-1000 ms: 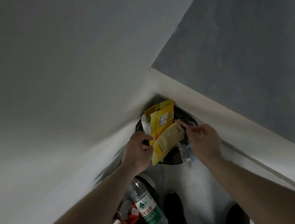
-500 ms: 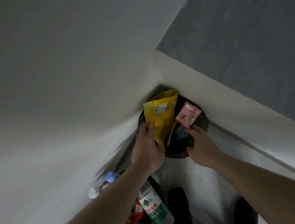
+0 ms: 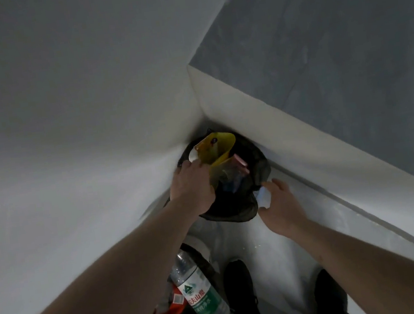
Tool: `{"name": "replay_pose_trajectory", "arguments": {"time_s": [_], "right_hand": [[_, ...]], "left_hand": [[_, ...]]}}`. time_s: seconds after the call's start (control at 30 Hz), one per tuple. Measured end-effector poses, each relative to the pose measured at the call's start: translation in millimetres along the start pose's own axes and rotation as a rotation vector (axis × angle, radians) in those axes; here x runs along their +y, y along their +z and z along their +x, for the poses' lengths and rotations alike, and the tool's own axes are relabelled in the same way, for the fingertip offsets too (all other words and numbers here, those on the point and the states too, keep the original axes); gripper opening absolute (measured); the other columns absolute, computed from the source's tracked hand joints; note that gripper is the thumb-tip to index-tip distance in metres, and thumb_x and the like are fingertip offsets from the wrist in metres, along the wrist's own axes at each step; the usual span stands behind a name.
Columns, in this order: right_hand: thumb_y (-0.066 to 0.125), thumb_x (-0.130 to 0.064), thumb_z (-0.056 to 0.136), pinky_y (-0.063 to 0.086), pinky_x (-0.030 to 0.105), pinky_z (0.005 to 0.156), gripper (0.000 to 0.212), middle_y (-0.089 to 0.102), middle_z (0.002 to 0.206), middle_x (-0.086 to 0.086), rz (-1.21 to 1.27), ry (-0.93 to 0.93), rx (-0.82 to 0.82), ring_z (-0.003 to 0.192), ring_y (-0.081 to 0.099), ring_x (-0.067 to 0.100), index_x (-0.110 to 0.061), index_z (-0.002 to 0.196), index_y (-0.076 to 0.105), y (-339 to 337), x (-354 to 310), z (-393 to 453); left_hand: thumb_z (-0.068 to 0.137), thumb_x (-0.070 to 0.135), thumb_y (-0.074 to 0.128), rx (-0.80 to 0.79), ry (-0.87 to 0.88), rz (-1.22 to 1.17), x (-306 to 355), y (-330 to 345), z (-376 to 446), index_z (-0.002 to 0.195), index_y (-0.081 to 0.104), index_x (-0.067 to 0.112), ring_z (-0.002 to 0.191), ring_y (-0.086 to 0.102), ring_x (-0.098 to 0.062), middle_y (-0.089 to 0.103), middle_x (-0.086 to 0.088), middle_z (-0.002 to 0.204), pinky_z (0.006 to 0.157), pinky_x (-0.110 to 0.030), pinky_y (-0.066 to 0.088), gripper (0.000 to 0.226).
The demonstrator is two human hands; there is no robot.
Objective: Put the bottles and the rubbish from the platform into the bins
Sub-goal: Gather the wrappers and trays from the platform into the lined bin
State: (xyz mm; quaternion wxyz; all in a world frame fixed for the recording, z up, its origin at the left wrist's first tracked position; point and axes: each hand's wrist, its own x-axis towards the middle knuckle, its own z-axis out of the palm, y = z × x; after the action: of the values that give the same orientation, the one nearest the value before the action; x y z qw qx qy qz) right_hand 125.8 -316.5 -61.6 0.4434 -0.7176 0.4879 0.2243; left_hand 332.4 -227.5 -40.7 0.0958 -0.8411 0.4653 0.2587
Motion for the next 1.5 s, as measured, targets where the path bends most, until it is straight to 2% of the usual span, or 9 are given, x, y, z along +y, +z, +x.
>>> {"name": "replay_pose_trajectory", "arguments": {"time_s": [0.1,0.2,0.3,0.5,0.63,0.77,1.0,1.13,1.5], "right_hand": [[0.063,-0.019,0.092,0.048,0.046,0.105,0.072,0.011,0.166,0.002,-0.003,0.048,-0.022,0.137,0.045,0.032,-0.021,0.156,0.029,3.7,15.4,-6.3],[0.062,-0.02,0.091,0.051,0.044,0.101,0.072,0.009,0.166,-0.001,-0.002,0.079,-0.033,0.132,0.051,0.03,-0.024,0.155,0.03,3.3,25.5,-15.8],[0.061,-0.021,0.091,0.05,0.043,0.102,0.071,0.009,0.166,-0.003,0.003,0.082,-0.043,0.135,0.048,0.029,-0.027,0.155,0.03,-3.1,28.5,-30.0],[0.061,-0.024,0.093,0.047,0.042,0.106,0.072,0.007,0.167,-0.003,-0.048,0.028,-0.052,0.135,0.048,0.029,-0.028,0.156,0.026,-39.8,14.5,-85.4],[0.053,-0.029,0.098,0.027,0.04,0.122,0.074,-0.006,0.169,-0.003,-0.277,-0.028,-0.081,0.155,0.008,0.026,-0.027,0.161,0.014,-84.0,-7.3,-149.3],[0.049,-0.028,0.098,0.011,0.049,0.126,0.074,-0.011,0.169,0.002,-0.468,-0.044,-0.104,0.155,-0.006,0.031,-0.025,0.161,0.011,-136.4,-34.3,-234.9],[0.052,-0.035,0.097,0.012,0.053,0.124,0.074,-0.01,0.169,0.001,-0.46,-0.056,-0.038,0.155,-0.007,0.031,-0.026,0.16,0.014,-212.9,-74.1,-400.8],[0.055,-0.042,0.096,0.017,0.045,0.125,0.075,-0.006,0.169,-0.002,-0.311,-0.061,0.164,0.156,-0.002,0.027,-0.029,0.16,0.018,-260.1,-76.2,-467.2],[0.059,-0.044,0.095,0.019,0.04,0.124,0.074,-0.004,0.168,-0.009,-0.054,-0.016,0.458,0.156,-0.002,0.022,-0.036,0.158,0.021,-311.1,-37.0,-590.6]], "left_hand": [[0.092,0.021,0.058,-0.152,-0.018,-0.035,7.6,8.6,-10.6,0.108,0.071,0.025,0.105,0.06,-0.028,0.065,-0.003,0.108,0.087,-0.041,0.055,0.021],[0.094,0.017,0.056,-0.35,-0.111,-0.042,8.0,24.7,-23.5,0.116,0.069,0.022,0.107,0.062,-0.028,0.067,-0.004,0.115,0.086,-0.042,0.057,0.026],[0.096,0.025,0.053,-0.416,-0.162,-0.129,11.5,26.6,-36.3,0.125,0.065,0.023,0.117,0.059,-0.027,0.062,-0.001,0.128,0.096,-0.041,0.053,0.031],[0.095,0.03,0.05,-0.233,-0.11,-0.313,31.5,-11.7,-79.7,0.143,0.052,0.031,0.127,0.049,-0.021,0.048,0.008,0.144,0.102,-0.039,0.047,0.048],[0.096,0.032,0.048,-0.258,-0.038,-0.247,39.4,-72.3,-136.0,0.144,0.05,0.031,0.137,0.04,-0.022,0.038,0.008,0.152,0.109,-0.039,0.041,0.047],[0.096,0.027,0.051,-0.248,-0.001,-0.224,52.1,-156.8,-214.3,0.152,0.037,0.03,0.148,0.021,-0.024,0.023,0.003,0.163,0.119,-0.04,0.028,0.058],[0.09,0.037,0.058,-0.165,0.097,-0.214,66.6,-280.9,-342.3,0.155,0.026,0.038,0.155,0.006,-0.026,0.011,0.004,0.168,0.126,-0.046,0.014,0.072],[0.096,0.042,0.049,-0.083,0.131,-0.169,76.4,-342.4,-387.6,0.16,0.014,0.036,0.156,-0.009,-0.025,-0.008,0.003,0.17,0.126,-0.044,-0.001,0.073],[0.092,0.063,0.04,0.185,0.315,-0.07,86.5,-479.8,-418.6,0.159,0.015,0.039,0.156,-0.009,-0.023,-0.011,0.008,0.169,0.127,-0.045,0.003,0.076]]}}
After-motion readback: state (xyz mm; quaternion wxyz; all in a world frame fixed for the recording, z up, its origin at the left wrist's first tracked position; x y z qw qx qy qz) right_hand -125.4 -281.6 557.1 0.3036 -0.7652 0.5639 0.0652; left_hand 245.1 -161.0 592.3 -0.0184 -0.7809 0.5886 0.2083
